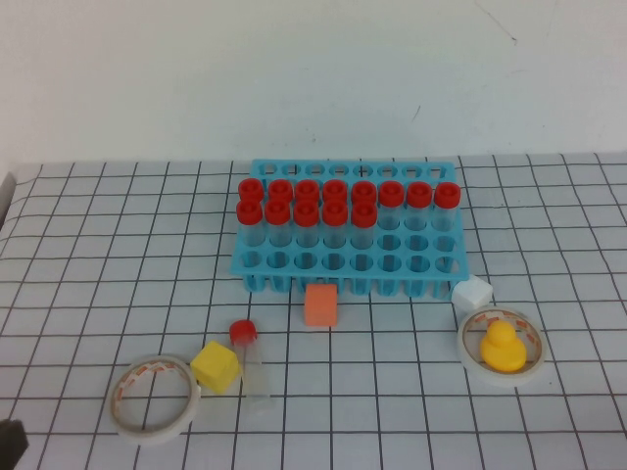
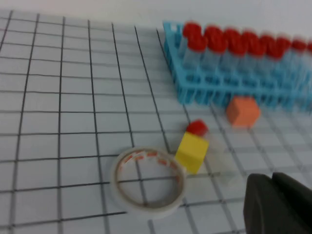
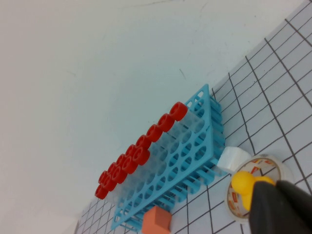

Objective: Place the test tubes

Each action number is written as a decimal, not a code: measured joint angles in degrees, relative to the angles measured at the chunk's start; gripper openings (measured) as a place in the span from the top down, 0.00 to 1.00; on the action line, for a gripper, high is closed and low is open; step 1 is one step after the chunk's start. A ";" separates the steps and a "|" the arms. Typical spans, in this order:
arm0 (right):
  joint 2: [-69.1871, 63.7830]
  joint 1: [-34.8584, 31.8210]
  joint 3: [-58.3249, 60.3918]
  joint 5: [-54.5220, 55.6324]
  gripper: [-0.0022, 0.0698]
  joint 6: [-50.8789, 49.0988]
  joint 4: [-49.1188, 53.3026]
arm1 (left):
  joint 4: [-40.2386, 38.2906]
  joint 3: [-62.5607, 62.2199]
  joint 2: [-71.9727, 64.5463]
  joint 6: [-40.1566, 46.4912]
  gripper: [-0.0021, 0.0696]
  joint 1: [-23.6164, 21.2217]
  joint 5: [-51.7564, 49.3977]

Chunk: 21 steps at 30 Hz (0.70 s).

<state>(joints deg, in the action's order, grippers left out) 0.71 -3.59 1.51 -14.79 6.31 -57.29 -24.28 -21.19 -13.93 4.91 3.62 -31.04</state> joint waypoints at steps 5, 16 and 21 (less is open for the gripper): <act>0.00 0.00 0.00 0.13 0.97 0.70 -0.02 | -1.76 -7.85 -12.01 27.83 0.97 0.00 -5.21; 0.00 0.00 0.00 -0.81 0.97 6.20 -0.02 | -3.56 -19.88 -38.97 35.28 0.97 2.52 -12.85; 0.00 0.00 0.00 -2.36 0.97 7.54 -0.02 | 8.18 -24.89 -46.25 24.62 0.97 11.87 -13.00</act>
<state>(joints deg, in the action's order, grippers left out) 0.71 -3.59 1.51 -17.15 13.85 -57.31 -16.10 -46.09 -60.18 29.53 15.49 -44.04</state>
